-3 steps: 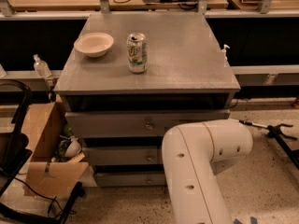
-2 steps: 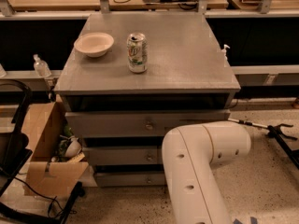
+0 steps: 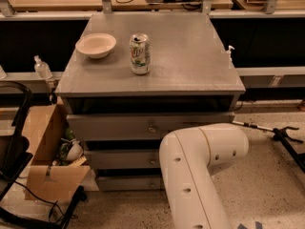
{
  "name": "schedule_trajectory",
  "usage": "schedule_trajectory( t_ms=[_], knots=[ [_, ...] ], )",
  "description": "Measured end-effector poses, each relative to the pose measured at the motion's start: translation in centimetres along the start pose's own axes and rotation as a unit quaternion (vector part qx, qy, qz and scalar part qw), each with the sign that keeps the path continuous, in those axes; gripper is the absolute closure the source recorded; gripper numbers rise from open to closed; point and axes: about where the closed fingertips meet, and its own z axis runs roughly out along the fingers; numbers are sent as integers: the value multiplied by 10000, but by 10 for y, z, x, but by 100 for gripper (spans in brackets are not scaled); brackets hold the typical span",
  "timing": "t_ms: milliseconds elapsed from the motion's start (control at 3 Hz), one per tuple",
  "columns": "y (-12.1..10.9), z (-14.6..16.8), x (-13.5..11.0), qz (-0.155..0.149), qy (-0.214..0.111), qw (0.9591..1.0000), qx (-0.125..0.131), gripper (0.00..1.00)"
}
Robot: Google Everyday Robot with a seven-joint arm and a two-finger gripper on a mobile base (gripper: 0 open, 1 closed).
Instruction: Open bottom drawer
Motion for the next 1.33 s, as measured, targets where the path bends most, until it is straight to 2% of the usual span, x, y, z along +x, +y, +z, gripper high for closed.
schedule_trajectory(
  t_ms=[333,1000,1333],
  knots=[
    [0,0,0,0,0,10000,0,0],
    [2,1,-1,-10,-3,10000,-19,49],
    [14,-11,0,-72,167,9998,-130,81]
  ],
)
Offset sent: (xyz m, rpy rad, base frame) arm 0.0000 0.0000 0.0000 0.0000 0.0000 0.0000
